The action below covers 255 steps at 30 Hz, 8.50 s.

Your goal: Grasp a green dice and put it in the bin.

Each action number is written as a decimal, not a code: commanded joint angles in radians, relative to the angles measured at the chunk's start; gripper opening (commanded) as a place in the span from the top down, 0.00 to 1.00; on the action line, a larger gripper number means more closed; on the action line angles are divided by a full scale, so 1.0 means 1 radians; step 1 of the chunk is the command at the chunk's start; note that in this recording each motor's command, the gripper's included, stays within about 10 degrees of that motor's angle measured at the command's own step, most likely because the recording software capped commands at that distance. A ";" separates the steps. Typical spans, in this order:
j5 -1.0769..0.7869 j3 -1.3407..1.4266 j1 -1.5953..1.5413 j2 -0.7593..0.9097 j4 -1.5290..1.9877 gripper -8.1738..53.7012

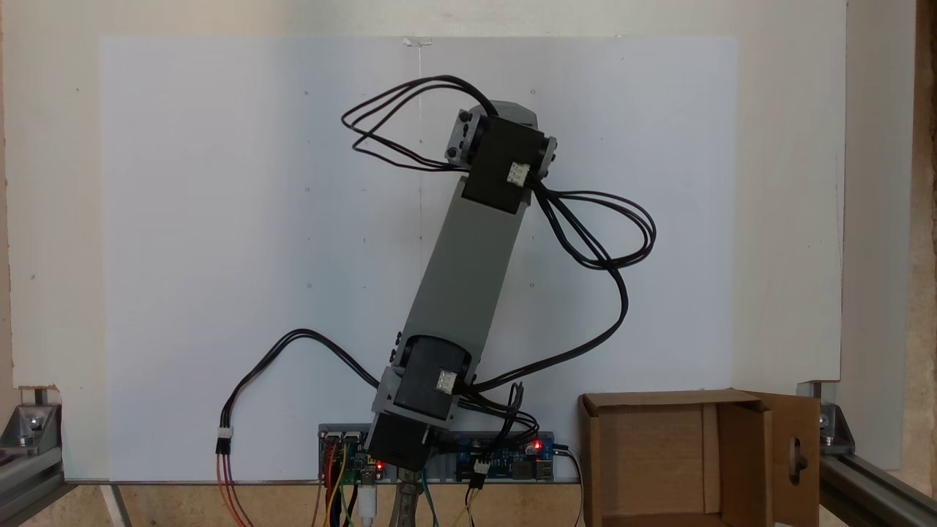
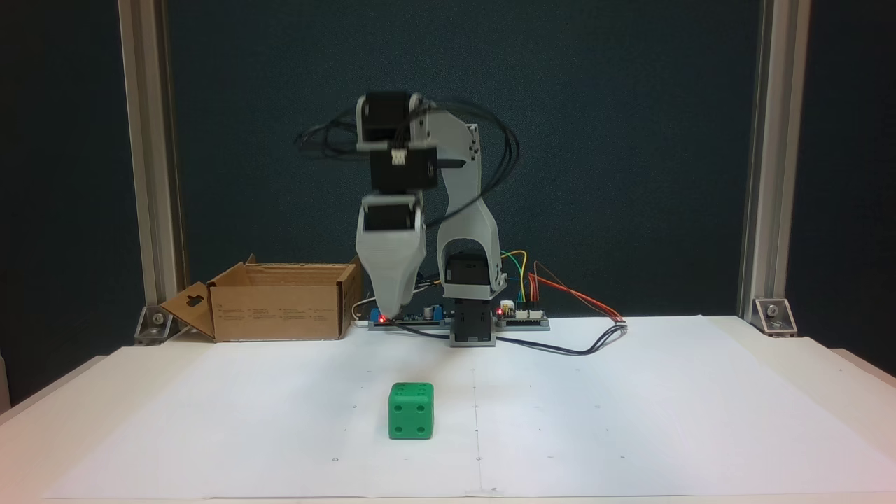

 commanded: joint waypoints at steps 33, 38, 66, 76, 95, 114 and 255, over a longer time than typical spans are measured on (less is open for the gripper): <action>0.190 0.095 -0.057 -0.028 -0.216 0.16; 0.190 0.100 -0.074 -0.040 -0.229 0.16; 0.192 0.247 -0.083 -0.106 -0.416 0.16; 0.192 0.247 -0.067 -0.158 -0.445 0.17; 0.190 0.249 -0.066 -0.213 -0.492 0.23; 0.189 0.247 -0.066 -0.241 -0.505 0.41; 0.201 0.785 -0.245 0.742 -1.046 0.15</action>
